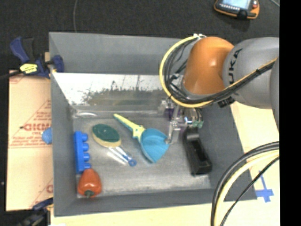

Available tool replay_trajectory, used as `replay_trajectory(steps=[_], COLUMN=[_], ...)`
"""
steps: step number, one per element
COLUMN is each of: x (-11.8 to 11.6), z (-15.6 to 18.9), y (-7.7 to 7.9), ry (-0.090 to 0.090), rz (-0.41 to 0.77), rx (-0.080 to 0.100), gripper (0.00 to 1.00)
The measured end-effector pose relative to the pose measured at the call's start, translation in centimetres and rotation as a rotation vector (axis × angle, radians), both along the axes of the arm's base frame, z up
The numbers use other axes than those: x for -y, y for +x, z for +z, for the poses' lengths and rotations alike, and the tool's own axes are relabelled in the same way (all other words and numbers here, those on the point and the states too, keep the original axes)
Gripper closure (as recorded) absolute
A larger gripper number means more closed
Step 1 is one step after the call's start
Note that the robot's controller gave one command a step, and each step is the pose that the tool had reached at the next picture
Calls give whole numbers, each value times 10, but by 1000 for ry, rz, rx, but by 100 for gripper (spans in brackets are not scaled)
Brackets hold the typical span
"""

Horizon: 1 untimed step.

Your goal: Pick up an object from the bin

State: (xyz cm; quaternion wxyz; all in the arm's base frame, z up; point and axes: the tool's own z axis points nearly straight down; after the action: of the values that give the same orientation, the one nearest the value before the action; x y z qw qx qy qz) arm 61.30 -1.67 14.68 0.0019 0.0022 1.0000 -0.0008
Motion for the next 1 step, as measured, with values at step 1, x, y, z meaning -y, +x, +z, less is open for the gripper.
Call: replay_trajectory(steps=[1], x=[-8], z=[-23], y=[-6], ry=[1], rz=[-30], rx=[12], gripper=[0])
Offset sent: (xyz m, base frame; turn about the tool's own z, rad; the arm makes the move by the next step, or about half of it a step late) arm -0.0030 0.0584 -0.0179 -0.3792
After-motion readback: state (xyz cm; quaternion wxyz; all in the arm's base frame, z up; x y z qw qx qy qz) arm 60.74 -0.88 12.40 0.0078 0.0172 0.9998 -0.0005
